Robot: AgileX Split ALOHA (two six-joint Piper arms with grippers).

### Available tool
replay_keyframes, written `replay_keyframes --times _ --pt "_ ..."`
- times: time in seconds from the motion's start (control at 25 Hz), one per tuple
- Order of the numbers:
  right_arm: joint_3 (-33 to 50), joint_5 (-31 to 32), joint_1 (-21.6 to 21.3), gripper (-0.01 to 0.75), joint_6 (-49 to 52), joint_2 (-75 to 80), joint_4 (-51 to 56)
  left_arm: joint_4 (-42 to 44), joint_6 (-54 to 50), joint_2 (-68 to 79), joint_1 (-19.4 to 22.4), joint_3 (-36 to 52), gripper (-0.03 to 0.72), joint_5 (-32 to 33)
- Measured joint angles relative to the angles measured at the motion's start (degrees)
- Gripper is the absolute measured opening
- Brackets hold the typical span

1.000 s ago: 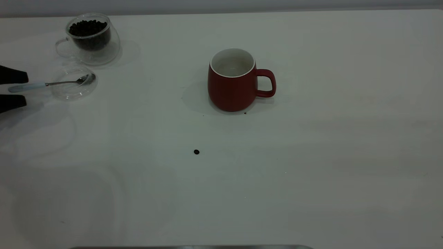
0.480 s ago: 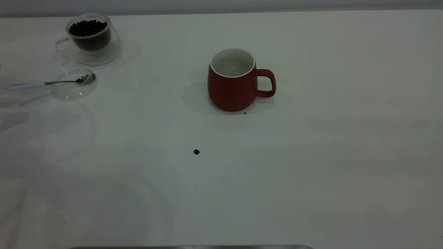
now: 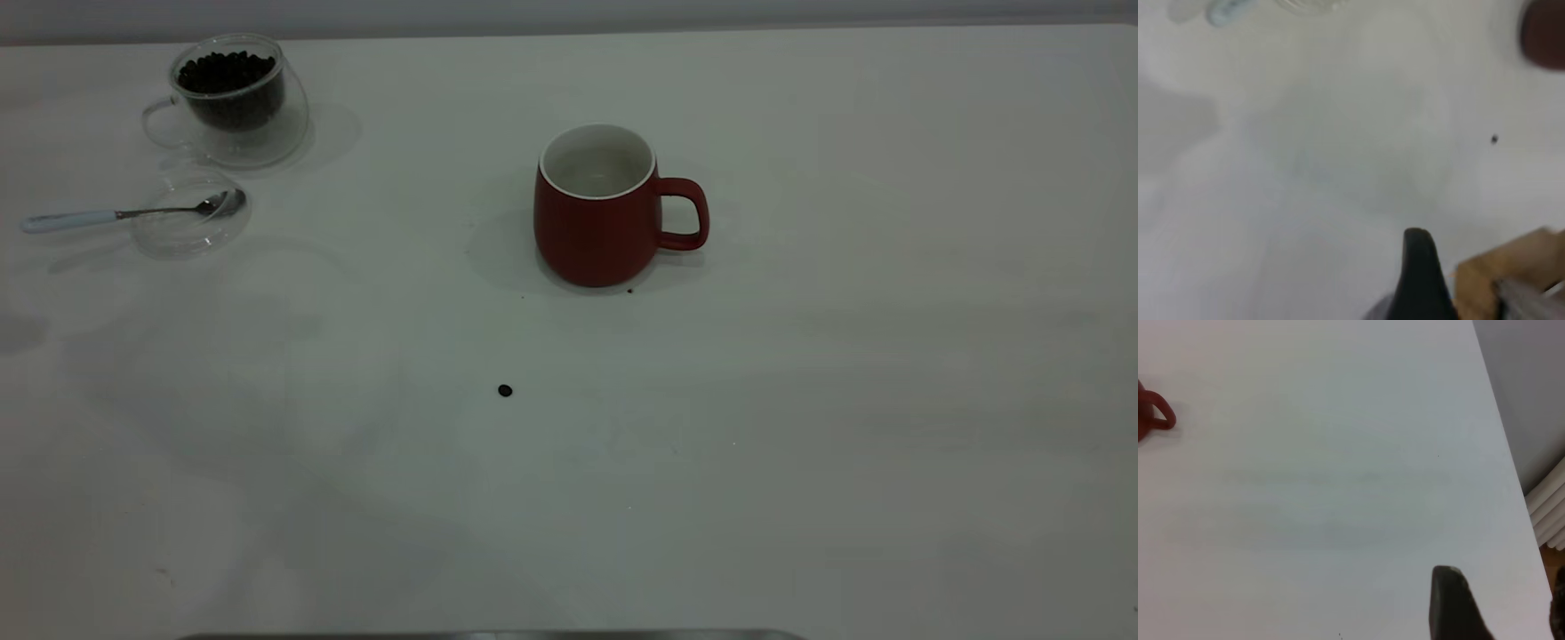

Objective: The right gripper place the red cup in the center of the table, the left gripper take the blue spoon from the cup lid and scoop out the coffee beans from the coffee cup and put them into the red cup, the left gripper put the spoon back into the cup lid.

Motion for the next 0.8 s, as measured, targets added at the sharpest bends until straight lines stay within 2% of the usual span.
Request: replay_keyframes --times 0.4,0.56,0.8 --pt "0.0 0.0 0.0 0.384 0.0 0.0 0.0 17.51 -13.66 -12.31 -18.91 0.0 0.595 0.38" --pt "0.0 0.0 0.0 0.384 0.0 0.0 0.0 23.42 -19.23 -16.53 -22.58 0.11 0.595 0.38" --pt "0.0 0.0 0.0 0.384 0.0 0.0 0.0 26.45 -24.65 -26.67 -23.03 1.92 0.595 0.38"
